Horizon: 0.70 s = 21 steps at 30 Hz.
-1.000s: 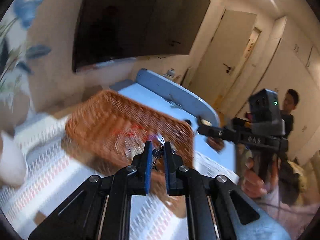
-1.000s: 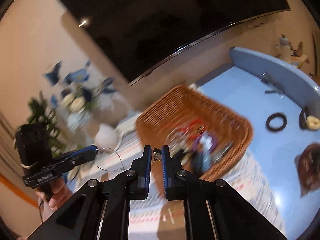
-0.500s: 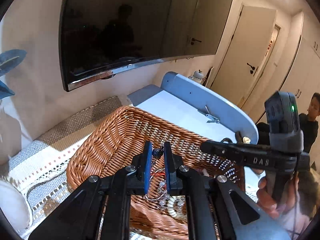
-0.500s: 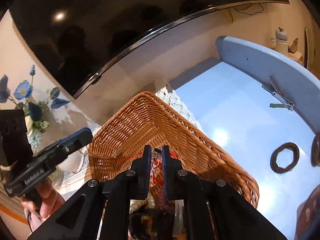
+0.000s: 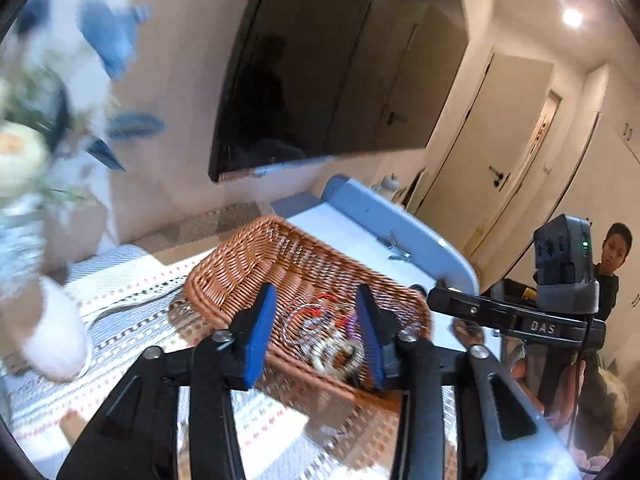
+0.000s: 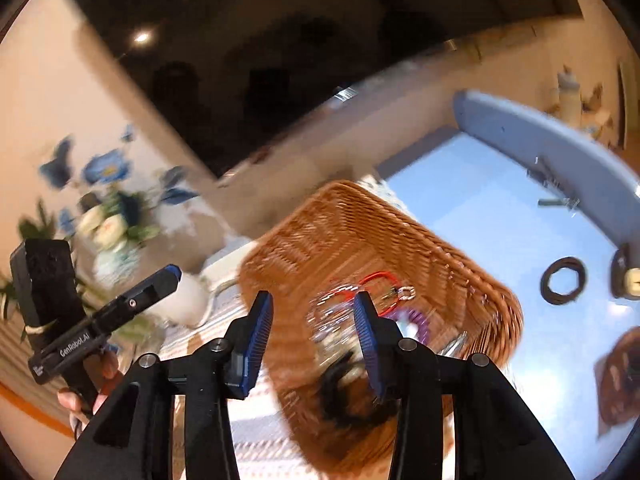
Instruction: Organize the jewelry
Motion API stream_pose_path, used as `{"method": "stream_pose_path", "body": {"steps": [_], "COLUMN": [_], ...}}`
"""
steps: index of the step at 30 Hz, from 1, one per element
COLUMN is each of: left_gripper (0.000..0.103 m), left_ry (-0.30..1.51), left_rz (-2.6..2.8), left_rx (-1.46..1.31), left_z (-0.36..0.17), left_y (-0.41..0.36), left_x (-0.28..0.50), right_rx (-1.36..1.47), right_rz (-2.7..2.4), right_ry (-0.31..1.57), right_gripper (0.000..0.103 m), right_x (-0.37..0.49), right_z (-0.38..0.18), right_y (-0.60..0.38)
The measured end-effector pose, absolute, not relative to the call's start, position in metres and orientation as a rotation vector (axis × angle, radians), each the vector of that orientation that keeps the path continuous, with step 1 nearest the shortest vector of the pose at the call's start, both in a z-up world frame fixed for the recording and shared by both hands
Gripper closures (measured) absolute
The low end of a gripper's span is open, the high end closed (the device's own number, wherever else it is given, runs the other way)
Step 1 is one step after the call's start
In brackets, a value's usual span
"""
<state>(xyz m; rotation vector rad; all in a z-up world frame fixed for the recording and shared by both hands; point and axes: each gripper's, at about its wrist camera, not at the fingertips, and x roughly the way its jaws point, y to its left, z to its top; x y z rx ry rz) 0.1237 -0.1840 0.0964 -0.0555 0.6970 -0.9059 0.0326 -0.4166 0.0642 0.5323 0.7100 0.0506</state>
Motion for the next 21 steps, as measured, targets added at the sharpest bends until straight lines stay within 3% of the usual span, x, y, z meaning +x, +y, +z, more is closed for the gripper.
{"method": "stream_pose_path", "body": {"steps": [4,8,14,21], "left_gripper": [0.029,0.016,0.016,0.016], "left_ry": [0.578,0.454,0.374,0.376], "left_rz": [-0.925,-0.949,-0.732,-0.726], "left_rx": [-0.062,-0.074,0.018,0.062], "left_z": [0.123,0.137,0.126,0.099], "left_y": [-0.151,-0.121,-0.098,-0.106], "left_x": [0.056,-0.005,-0.067,-0.076], "right_rx": [0.409,0.295,0.14,0.126], "right_rz": [0.011,-0.071,-0.233,-0.273], "right_ry": [0.62,0.554,0.57,0.646], "right_gripper": [0.038,0.026,0.026,0.026], "right_x": [-0.019,-0.071,-0.121,-0.134], "right_z": [0.11,0.136,0.13,0.11], "right_y": [-0.371,-0.33,-0.289,-0.279]}}
